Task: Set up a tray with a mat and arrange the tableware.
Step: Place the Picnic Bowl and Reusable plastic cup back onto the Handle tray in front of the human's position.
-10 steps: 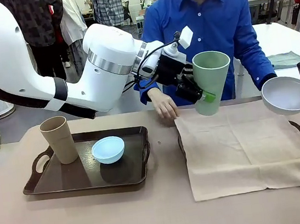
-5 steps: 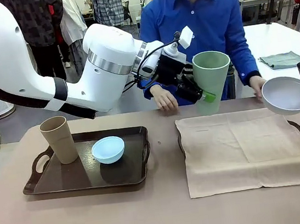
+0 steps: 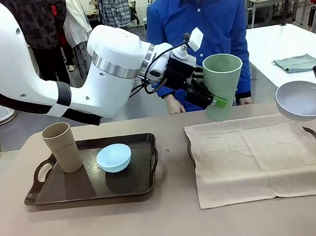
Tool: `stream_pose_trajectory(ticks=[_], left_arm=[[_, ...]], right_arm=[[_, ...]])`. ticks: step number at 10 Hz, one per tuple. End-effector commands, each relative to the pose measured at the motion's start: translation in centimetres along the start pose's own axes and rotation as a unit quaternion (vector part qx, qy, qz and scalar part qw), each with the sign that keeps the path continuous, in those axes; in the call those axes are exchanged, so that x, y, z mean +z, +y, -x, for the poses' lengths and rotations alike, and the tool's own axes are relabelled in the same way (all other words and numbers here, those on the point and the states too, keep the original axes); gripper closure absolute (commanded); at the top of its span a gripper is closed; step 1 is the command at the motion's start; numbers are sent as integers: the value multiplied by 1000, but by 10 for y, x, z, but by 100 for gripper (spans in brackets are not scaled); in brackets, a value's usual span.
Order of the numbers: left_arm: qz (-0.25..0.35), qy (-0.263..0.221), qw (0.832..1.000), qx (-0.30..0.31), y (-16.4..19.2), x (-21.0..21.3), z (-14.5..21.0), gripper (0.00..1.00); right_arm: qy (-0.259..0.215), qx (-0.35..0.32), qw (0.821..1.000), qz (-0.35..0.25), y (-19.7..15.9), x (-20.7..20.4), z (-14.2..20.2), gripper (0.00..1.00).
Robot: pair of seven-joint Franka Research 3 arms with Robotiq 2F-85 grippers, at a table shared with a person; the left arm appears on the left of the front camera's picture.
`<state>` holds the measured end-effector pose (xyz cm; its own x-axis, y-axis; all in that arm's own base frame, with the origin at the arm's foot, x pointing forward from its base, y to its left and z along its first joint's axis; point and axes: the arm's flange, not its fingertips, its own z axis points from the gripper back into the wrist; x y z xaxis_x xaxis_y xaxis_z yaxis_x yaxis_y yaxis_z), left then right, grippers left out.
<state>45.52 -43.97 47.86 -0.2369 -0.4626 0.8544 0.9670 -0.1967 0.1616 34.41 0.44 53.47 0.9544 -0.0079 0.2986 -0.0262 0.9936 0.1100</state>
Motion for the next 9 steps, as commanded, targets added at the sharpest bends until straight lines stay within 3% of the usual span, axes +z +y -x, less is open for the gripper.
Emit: stream_pose_trajectory(ticks=[1, 3, 4, 9], left_arm=[[0, -1, 1000, -2, -1, 1, -2, 47], [0, -1, 1000, -2, -1, 1, -2, 47], [0, 0, 1000, 0, 0, 0, 0, 15], [22, -56, 998, -24, 21, -54, 61, 15]], right_arm=[[2, 1, 1000, 0, 0, 0, 1, 100], [2, 1, 1000, 0, 0, 0, 1, 100], [0, 0, 1000, 0, 0, 0, 0, 96], [56, -33, 997, -35, -17, -91, -49, 96]])
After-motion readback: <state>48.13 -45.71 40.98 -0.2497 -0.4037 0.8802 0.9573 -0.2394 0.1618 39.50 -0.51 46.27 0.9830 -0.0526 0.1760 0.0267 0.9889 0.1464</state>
